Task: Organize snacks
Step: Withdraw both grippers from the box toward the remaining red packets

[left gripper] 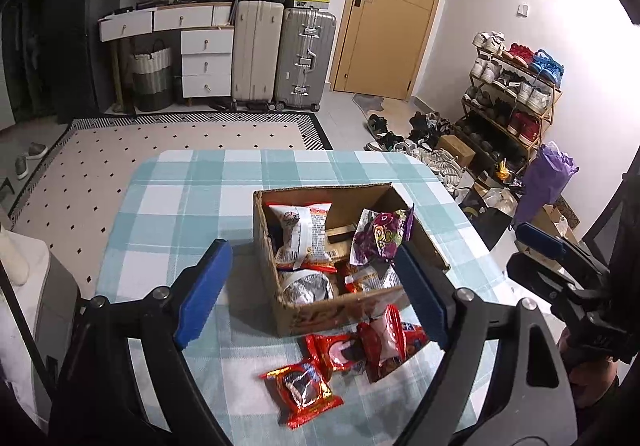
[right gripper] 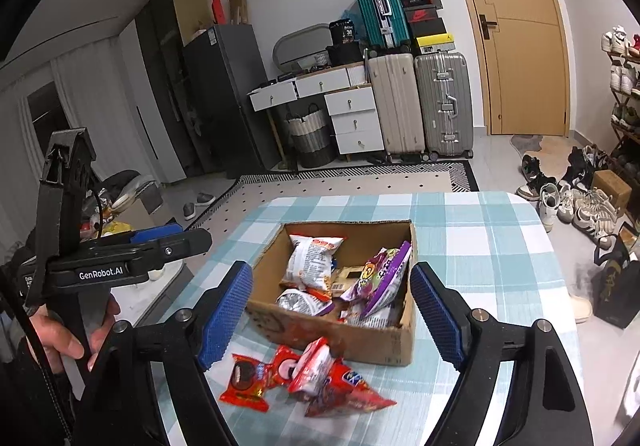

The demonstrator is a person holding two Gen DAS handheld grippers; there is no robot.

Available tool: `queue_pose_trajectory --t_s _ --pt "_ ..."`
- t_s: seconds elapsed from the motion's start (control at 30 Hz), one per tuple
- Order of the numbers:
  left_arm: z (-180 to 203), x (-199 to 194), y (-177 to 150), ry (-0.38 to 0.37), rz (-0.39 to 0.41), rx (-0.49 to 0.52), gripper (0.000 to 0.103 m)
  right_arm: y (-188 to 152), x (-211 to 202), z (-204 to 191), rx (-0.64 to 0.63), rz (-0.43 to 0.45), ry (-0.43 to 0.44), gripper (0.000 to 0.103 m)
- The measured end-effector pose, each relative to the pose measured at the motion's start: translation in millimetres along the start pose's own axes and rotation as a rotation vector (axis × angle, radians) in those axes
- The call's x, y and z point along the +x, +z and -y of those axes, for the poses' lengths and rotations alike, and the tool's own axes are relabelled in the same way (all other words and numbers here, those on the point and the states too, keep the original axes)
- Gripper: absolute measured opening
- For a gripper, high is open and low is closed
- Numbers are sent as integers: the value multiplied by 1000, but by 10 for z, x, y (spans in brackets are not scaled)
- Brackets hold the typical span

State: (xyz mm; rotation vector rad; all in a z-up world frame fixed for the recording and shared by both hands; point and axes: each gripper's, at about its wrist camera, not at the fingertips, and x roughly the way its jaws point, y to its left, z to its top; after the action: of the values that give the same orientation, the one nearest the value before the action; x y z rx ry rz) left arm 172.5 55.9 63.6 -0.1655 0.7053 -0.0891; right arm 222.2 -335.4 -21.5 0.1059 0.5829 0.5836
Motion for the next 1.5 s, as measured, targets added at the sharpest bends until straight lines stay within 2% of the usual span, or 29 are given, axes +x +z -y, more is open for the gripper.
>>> queue_pose_trajectory --t_s 0.43,0.77,1.03,1.5 --pt "46 -366 -417 23 10 -12 88 -412 -325 -168 10 -4 12 87" --pt "-2 -396 -757 7 -22 -33 89 -783 -428 -99 71 -32 -9 91" --pt "-37 -484 -1005 -5 6 -66 100 -1072 -466 -146 109 -67 -6 91" --pt "-135 -227 -1393 -20 -41 -99 102 -1365 -244 -153 138 -131 -6 92"
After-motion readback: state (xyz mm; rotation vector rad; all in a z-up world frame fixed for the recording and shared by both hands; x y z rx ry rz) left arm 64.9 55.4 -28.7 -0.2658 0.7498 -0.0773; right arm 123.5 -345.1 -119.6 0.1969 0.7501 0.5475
